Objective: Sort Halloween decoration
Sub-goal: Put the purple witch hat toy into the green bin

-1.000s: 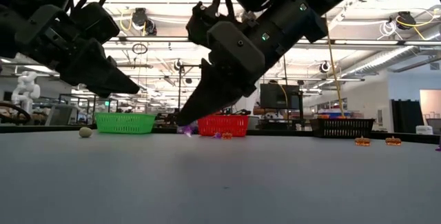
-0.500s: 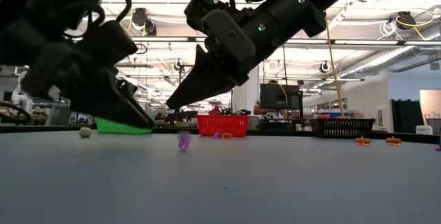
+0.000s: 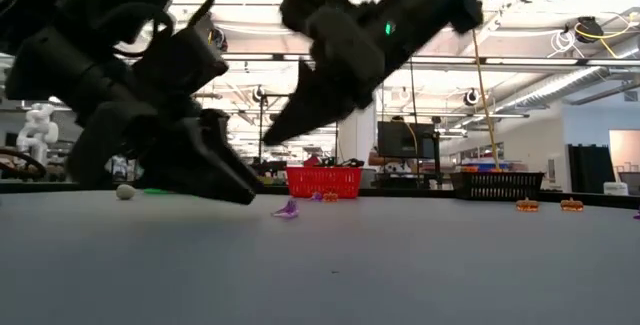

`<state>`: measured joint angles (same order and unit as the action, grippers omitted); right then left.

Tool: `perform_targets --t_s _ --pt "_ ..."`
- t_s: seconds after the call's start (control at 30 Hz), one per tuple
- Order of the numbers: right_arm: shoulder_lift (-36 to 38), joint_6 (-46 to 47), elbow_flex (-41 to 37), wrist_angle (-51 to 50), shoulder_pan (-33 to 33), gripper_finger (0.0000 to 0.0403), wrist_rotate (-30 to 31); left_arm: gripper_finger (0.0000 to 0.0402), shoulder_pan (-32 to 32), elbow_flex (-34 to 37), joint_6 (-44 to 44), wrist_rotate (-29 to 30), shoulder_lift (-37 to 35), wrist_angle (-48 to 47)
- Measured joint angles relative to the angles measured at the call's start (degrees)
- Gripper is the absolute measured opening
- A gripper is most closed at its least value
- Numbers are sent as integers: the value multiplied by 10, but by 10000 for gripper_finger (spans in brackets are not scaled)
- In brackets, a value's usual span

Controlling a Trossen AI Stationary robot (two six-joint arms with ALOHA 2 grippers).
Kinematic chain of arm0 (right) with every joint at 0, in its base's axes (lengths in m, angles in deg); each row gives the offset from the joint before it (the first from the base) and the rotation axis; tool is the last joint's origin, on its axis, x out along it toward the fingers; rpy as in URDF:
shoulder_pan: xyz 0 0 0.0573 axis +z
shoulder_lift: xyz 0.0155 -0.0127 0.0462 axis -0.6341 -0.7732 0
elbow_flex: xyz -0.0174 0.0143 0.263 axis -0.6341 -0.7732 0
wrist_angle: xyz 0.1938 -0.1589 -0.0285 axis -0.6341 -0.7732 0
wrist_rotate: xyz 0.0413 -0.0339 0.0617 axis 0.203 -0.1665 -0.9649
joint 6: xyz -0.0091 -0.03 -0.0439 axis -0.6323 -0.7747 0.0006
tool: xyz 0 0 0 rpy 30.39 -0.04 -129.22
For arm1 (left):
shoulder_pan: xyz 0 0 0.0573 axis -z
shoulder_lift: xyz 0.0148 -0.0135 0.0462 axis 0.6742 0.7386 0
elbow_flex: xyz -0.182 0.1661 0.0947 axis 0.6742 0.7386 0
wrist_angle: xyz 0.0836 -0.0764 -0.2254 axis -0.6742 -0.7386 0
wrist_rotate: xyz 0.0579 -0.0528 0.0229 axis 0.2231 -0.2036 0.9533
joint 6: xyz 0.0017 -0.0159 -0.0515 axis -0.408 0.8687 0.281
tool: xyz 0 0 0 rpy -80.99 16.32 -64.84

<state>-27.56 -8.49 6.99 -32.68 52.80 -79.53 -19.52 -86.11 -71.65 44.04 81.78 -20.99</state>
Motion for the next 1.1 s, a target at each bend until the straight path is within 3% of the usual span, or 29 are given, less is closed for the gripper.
perform_targets --t_s 0.33,0.7,1.1 --pt "56 11 -23 -77 28 0 16 176 -50 -49 15 -59 0 -97" --pt "-15 31 -48 -30 21 0 -11 105 -71 -53 14 -126 24 -79" --pt "-34 28 -48 15 -2 0 -16 95 -76 -76 10 -134 55 -92"
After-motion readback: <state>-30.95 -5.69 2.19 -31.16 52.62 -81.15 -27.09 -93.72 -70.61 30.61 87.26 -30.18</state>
